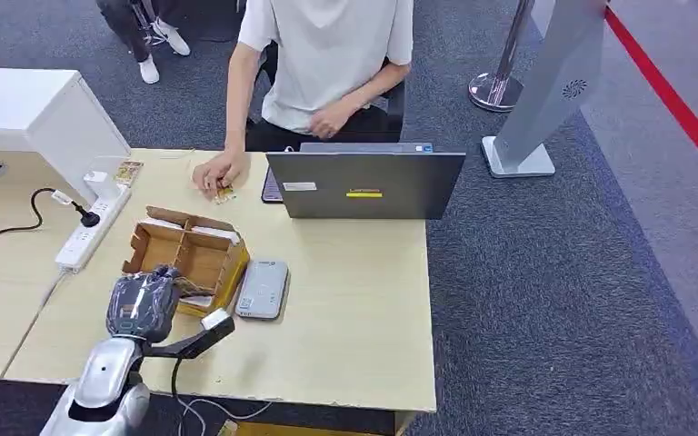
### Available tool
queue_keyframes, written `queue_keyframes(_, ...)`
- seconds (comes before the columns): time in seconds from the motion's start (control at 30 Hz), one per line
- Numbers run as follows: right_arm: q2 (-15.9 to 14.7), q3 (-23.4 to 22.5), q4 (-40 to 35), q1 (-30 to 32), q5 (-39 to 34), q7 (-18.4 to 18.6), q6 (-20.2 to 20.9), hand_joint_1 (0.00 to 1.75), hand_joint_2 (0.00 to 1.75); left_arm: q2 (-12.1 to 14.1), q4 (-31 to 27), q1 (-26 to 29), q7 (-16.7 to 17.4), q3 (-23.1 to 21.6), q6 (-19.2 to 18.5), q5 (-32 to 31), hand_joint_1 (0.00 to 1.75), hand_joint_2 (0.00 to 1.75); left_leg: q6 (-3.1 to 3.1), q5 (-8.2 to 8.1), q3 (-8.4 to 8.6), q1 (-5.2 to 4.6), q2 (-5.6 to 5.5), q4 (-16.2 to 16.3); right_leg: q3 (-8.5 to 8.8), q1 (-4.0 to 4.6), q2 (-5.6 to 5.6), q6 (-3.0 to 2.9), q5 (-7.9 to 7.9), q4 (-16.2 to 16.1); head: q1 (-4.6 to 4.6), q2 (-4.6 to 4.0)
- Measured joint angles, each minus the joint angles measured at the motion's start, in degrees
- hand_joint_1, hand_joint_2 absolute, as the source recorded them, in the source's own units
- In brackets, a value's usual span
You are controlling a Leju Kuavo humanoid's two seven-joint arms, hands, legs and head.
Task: Pass the card to the sensor for recognition and then transmit it.
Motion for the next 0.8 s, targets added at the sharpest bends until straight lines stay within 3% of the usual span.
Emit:
queue_keyframes(0.43, 0.00, 0.00, 0.00, 0.00, 0.66, 0.66, 0.02, 0.00, 0.00, 0.18, -9.32, -2.06, 0.28, -0.02, -2.06, 0.53, 1.75, 1.75, 0.01, 0.04, 0.00, 0.01, -0.01, 0.02, -0.03, 0.01, -0.02, 0.00, 0.00, 0.00, 0.00, 0.00)
queue_keyframes(0.63, -0.15, 0.02, -0.02, -0.05, 2.73, 0.35, 0.94, 0.00, 0.00, 3.36, -10.33, -12.32, 4.52, -0.35, -7.34, -3.91, 1.75, 1.75, -0.08, 0.15, -0.01, 0.02, -0.06, 0.02, -0.04, 0.02, -0.04, -0.03, 0.12, 0.01, 0.00, 0.00)
queue_keyframes(0.8, -0.50, 0.13, -0.04, -0.12, 4.02, 0.33, 1.88, 0.00, 0.00, 6.38, -4.81, -22.09, 7.74, -1.27, -9.35, -5.92, 1.75, 1.75, -0.13, 0.22, 0.00, 0.02, 0.00, 0.01, -0.06, 0.03, 0.00, -0.08, 0.22, 0.03, 0.00, 0.00)
